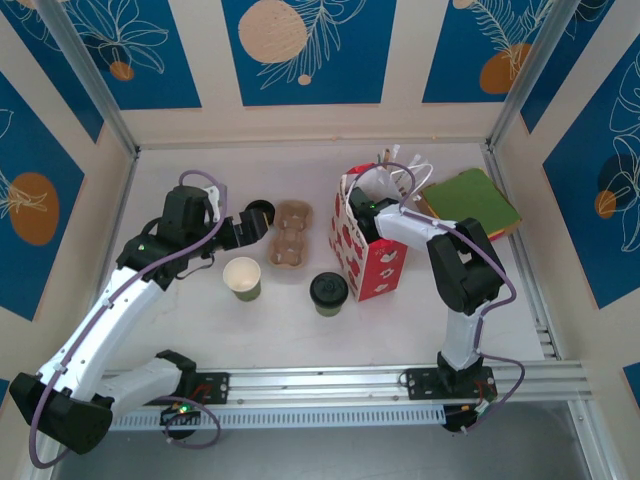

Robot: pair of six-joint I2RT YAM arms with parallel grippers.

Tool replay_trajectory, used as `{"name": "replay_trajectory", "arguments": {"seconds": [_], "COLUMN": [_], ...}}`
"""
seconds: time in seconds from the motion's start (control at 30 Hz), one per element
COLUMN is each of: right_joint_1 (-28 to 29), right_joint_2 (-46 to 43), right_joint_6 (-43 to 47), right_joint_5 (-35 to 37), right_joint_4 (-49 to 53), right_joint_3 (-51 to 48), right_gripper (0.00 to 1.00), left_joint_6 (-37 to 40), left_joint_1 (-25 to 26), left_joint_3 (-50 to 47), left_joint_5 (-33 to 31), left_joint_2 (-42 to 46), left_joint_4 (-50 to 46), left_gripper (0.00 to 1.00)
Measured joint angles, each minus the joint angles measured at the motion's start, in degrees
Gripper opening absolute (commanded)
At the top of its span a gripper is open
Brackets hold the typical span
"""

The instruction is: Pack the takeout coffee

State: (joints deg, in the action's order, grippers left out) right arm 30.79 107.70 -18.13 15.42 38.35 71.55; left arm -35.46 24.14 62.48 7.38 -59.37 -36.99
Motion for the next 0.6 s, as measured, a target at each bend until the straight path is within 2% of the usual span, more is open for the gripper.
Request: {"name": "replay_trajectory", "arguments": {"seconds": [0.1, 0.6], "right_joint_1": [0.09, 0.26], "right_joint_2": [-0.09, -1.9], "right_joint_6": [-0.02, -0.7], "right_joint_5": [0.04, 0.87], "right_joint_4": [0.09, 7.91], "right_joint_3": [0.02, 1.68], "right_gripper": [0.4, 0.56], "left_joint_6": [0.0, -0.02], "left_joint_1": [0.0, 0.04], "left_joint_3": [0.0, 0.0], "left_joint_5": [0.0, 0.0], "left_joint_2": [0.0, 0.0], "left_joint_4": [-0.04, -0.13], "left_gripper": [1.0, 1.0]}}
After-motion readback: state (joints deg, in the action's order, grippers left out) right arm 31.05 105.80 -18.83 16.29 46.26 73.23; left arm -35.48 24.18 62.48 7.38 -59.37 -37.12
